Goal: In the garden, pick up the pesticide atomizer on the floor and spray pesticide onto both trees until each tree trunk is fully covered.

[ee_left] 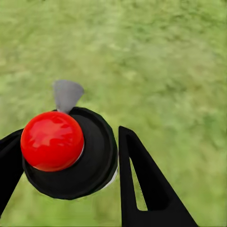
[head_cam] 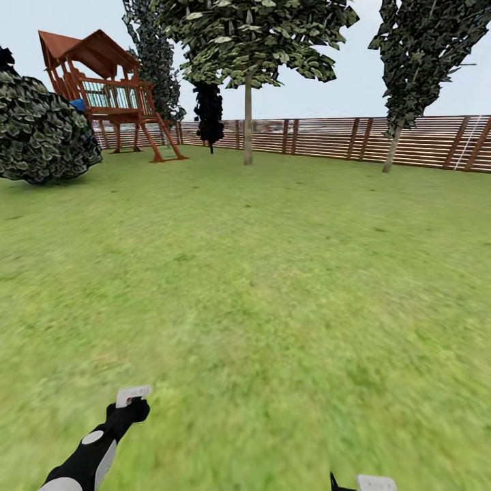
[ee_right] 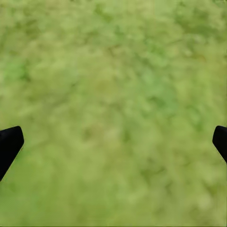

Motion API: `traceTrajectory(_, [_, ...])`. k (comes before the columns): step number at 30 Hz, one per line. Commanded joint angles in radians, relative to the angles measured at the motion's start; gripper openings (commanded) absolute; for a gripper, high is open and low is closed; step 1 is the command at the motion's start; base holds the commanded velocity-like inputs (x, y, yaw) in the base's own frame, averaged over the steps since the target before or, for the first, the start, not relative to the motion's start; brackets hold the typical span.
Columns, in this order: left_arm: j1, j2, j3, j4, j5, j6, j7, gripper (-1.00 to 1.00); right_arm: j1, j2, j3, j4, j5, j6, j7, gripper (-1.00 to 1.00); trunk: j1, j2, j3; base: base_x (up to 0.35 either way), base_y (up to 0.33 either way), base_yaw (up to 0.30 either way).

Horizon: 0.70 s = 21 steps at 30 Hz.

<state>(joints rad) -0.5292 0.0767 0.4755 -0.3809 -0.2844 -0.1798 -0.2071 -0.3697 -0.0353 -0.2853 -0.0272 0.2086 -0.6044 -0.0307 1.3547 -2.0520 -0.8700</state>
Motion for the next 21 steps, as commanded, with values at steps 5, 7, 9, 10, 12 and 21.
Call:
traceTrajectory(5, [0.000,0.000,0.000,-0.002,0.000,0.000,0.000,-1.00,0.000,0.000,0.000,0.000,0.000,0.000,0.000,1.00,0.000,0.000,0.000,0.338,0.000,0.000])
traceTrajectory(7, [0.000,0.000,0.001,-0.002,0.001,0.000,0.000,-1.00,0.000,0.000,0.000,0.000,0.000,0.000,0.000,1.00,0.000,0.000,0.000,0.338,0.000,0.000])
traceTrajectory(9, [0.000,0.000,-0.001,0.001,-0.001,-0.001,0.000,-1.00,0.000,0.000,0.000,0.000,0.000,0.000,0.000,1.00,0.000,0.000,0.000,0.338,0.000,0.000])
traceTrajectory(10, [0.000,-0.001,-0.001,0.002,-0.001,-0.001,0.000,-1.00,0.000,0.000,0.000,0.000,0.000,0.000,0.000,1.00,0.000,0.000,0.000,0.338,0.000,0.000])
traceTrajectory(12, [0.000,-0.001,-0.002,0.001,0.000,-0.001,0.000,-1.00,0.000,0.000,0.000,0.000,0.000,0.000,0.000,1.00,0.000,0.000,0.000,0.338,0.000,0.000])
traceTrajectory(21, [0.005,-0.002,-0.001,-0.002,0.000,-0.001,-0.001,-1.00,0.000,0.000,0.000,0.000,0.000,0.000,0.000,1.00,0.000,0.000,0.000,0.338,0.000,0.000])
